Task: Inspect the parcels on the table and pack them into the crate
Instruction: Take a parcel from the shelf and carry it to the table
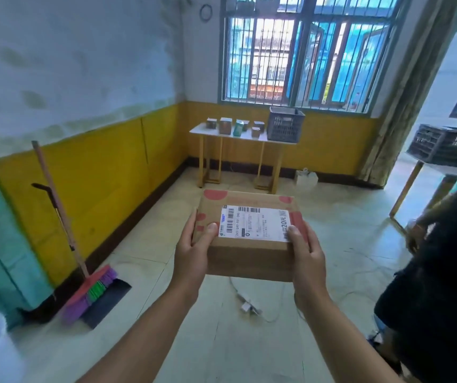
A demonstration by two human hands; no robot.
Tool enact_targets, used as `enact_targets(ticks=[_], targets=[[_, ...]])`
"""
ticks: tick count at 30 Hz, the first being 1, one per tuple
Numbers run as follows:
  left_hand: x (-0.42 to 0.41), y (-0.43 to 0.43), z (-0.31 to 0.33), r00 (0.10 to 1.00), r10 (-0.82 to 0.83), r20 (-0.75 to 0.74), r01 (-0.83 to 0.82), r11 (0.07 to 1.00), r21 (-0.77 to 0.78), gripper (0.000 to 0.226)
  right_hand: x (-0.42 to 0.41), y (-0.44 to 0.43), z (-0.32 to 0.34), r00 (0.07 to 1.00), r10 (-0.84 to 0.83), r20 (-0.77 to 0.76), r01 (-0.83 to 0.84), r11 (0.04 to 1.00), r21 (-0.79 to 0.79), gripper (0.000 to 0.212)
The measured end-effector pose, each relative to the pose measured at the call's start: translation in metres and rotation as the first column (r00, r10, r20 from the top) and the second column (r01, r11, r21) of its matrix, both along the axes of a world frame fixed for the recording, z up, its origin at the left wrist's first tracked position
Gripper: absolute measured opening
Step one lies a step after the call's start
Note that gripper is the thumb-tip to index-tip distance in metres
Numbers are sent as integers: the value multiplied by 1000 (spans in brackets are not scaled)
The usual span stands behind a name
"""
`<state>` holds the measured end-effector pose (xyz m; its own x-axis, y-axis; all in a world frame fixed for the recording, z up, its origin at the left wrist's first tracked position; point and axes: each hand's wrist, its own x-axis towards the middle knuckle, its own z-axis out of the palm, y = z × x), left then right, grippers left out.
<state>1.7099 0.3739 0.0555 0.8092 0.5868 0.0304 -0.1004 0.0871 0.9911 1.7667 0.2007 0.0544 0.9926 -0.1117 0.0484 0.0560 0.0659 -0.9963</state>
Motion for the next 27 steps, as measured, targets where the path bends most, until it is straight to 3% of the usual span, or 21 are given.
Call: enact_targets(ticks=[14,27], targets=[[275,168,15,1000,20,-1,-20,1000,16,55,281,171,15,999,39,-1,-39,999,13,41],[615,322,10,998,38,-48,-37,999,20,56,623,326,0,998,55,-8,-55,998,22,41]])
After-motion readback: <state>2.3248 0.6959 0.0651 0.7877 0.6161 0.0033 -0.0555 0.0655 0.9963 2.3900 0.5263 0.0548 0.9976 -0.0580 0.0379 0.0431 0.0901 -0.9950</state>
